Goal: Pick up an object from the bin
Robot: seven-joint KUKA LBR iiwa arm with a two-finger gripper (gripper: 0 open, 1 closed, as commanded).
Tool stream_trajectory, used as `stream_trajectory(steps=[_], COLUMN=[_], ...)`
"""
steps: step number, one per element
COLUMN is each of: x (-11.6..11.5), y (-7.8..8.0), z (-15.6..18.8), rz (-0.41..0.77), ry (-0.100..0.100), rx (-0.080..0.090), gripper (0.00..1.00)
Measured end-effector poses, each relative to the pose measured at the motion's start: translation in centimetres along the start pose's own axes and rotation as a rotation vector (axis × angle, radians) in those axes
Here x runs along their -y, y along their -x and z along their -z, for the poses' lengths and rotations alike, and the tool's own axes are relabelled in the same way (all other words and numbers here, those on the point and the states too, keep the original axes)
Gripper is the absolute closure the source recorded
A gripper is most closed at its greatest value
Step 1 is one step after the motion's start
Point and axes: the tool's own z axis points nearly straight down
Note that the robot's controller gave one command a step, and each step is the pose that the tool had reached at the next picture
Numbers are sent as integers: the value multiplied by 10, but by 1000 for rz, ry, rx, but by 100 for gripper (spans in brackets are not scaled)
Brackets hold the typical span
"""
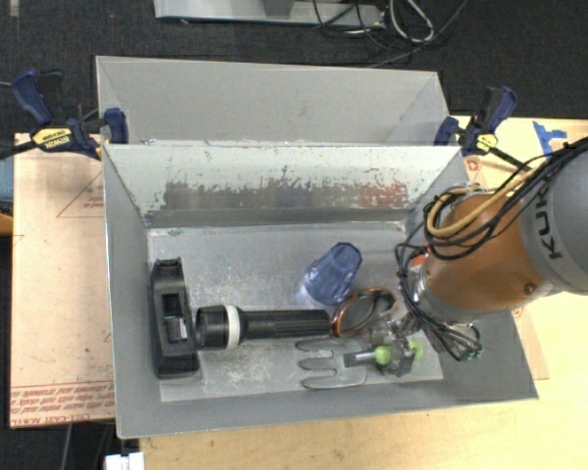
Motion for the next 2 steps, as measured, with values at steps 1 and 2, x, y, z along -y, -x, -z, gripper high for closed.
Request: stream_trajectory(steps=[1, 2], x=[0, -1], y=[0, 0], z=[0, 25], rz=[0, 0], ry=[0, 3], rx=[0, -3], gripper=[100, 100])
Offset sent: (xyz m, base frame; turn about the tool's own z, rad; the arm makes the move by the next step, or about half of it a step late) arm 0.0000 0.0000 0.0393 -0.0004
